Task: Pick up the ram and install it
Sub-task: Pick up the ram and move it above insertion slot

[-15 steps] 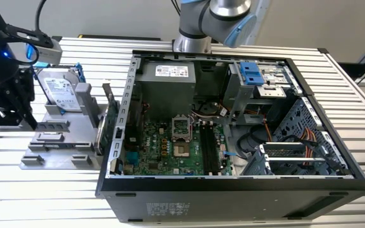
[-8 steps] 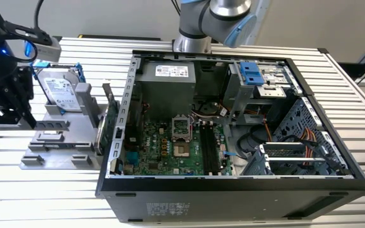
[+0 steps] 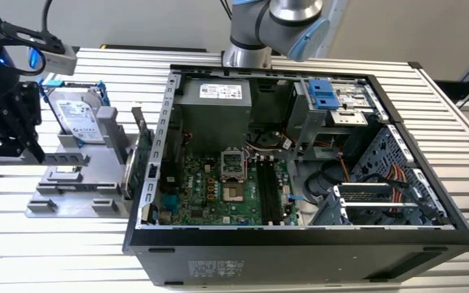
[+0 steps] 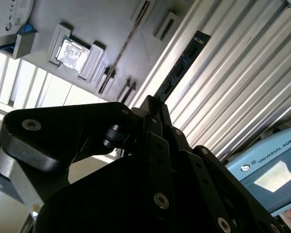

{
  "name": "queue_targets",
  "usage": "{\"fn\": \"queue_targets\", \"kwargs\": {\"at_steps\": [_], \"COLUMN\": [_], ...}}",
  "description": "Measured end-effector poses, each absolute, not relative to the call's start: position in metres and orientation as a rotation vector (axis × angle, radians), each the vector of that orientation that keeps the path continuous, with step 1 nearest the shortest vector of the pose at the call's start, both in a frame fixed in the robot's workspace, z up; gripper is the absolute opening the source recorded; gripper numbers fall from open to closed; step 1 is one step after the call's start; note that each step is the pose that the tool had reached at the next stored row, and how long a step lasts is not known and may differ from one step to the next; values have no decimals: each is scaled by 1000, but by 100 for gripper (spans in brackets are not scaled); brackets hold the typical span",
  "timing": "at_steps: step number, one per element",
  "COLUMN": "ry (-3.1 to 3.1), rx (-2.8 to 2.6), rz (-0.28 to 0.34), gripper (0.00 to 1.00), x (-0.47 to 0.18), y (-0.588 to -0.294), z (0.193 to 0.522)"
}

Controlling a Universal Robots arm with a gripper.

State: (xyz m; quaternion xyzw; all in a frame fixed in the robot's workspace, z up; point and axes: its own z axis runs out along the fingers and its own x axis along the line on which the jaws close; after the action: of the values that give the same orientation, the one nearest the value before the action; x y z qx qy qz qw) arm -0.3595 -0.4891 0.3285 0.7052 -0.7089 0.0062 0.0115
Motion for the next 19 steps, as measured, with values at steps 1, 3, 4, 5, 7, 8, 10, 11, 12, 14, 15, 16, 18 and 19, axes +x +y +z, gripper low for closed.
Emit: {"fn": "queue_targets", "kwargs": {"at_steps": [1, 3, 4, 5, 7, 8, 10, 11, 12, 14, 15, 16, 18, 19], "ry": [-2211, -2211, -2211, -2211, -2211, -2211, -2211, -2211, -2211, -2211, -2211, -2211, -2211, -2211], "rx": [2200, 2200, 2200, 2200, 2200, 2199, 2199, 2200, 2200, 2200, 2200, 2199, 2199, 2200], "rz": [19, 19, 19, 19, 19, 19, 19, 19, 19, 19, 19, 19, 19, 19], "gripper": [0, 0, 0, 0, 0, 0, 0, 0, 0, 0, 0, 0, 0, 0], "x": [-360, -360, -360, -360, -360, -360, -360, -360, -360, -360, -360, -360, -360, -360], "y": [-489, -489, -489, -489, -489, -489, -489, -489, -489, -489, -489, -489, -489, -489], "z": [329, 330, 331, 332, 333, 334, 335, 336, 337, 338, 339, 339, 341, 341]}}
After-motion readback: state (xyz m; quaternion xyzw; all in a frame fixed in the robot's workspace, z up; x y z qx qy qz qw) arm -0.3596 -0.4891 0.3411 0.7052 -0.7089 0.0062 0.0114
